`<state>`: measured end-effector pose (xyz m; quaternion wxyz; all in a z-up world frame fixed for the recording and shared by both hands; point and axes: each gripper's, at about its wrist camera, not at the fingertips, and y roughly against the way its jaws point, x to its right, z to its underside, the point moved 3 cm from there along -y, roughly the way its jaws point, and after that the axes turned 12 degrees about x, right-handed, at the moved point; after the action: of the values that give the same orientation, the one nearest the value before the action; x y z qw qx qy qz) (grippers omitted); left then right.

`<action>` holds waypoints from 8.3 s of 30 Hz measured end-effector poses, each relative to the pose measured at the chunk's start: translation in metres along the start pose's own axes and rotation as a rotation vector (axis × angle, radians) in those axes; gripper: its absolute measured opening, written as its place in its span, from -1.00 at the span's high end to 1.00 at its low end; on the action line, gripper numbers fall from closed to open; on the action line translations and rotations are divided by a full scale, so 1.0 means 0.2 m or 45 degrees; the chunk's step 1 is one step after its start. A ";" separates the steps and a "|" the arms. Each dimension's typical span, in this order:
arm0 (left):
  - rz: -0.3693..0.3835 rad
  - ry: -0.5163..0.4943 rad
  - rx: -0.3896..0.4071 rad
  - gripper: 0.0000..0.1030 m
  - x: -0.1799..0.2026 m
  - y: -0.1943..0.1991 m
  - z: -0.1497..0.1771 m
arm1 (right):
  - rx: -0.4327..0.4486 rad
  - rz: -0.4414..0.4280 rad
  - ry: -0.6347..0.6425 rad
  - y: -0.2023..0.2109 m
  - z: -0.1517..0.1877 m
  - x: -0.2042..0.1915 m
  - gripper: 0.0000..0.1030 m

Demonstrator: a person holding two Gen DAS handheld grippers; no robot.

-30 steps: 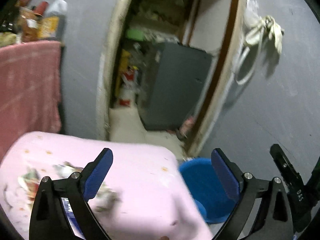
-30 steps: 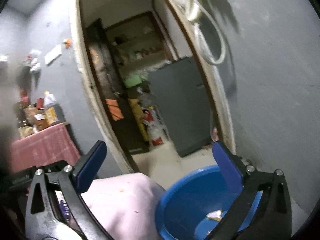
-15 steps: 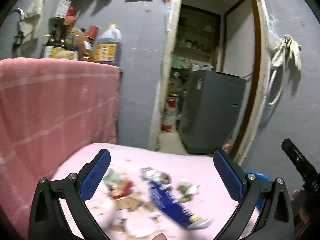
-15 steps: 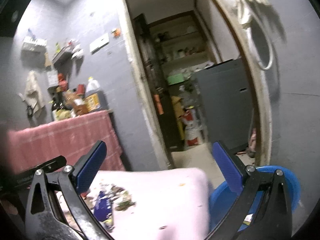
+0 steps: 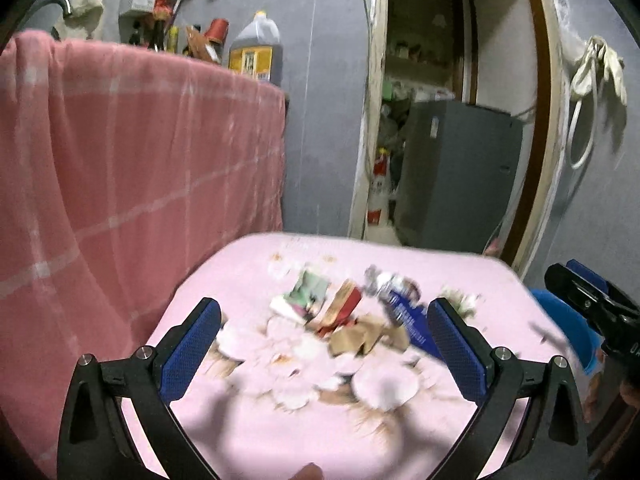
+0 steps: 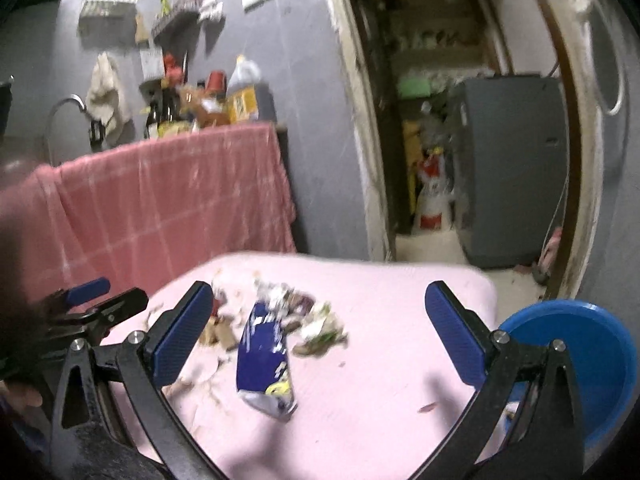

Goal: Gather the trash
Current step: 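Move both tools back over the trash pile on the stool, then grasp the brown paper scrap with left tool while right tool grasps the blue bag, then carry both items over the blue bucket and open both tools to drop them, then move both tools back over the remaining trash on the stool, then grasp the red-yellow snack wrapper with left tool while right tool grasps the white-green tissue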

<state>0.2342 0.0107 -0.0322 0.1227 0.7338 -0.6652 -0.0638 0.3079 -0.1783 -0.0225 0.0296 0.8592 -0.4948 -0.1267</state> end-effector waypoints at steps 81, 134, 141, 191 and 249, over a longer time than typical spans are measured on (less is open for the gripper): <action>0.212 0.137 -0.272 0.79 0.06 -0.17 0.10 | -0.168 -0.109 0.108 -0.09 0.17 -0.15 0.16; 0.848 -0.018 -0.433 0.79 1.49 -0.59 -0.07 | 0.186 0.776 -0.393 0.58 -0.05 1.08 0.15; 0.808 -0.040 -0.555 0.68 1.56 -0.70 0.03 | 0.147 0.767 -0.454 0.55 -0.03 1.13 0.13; 0.281 0.067 0.145 -0.95 0.54 -0.18 -0.29 | 0.449 0.387 -0.009 0.36 -0.25 0.45 -1.00; 0.128 0.100 -0.412 -0.15 -0.06 -0.46 0.12 | -0.548 -0.009 0.066 -0.48 0.21 0.06 -0.35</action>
<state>0.3157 0.0276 -0.0816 0.2681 0.6722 -0.6767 -0.1354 0.3840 -0.1372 -0.0816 0.2248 0.8377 -0.4525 -0.2073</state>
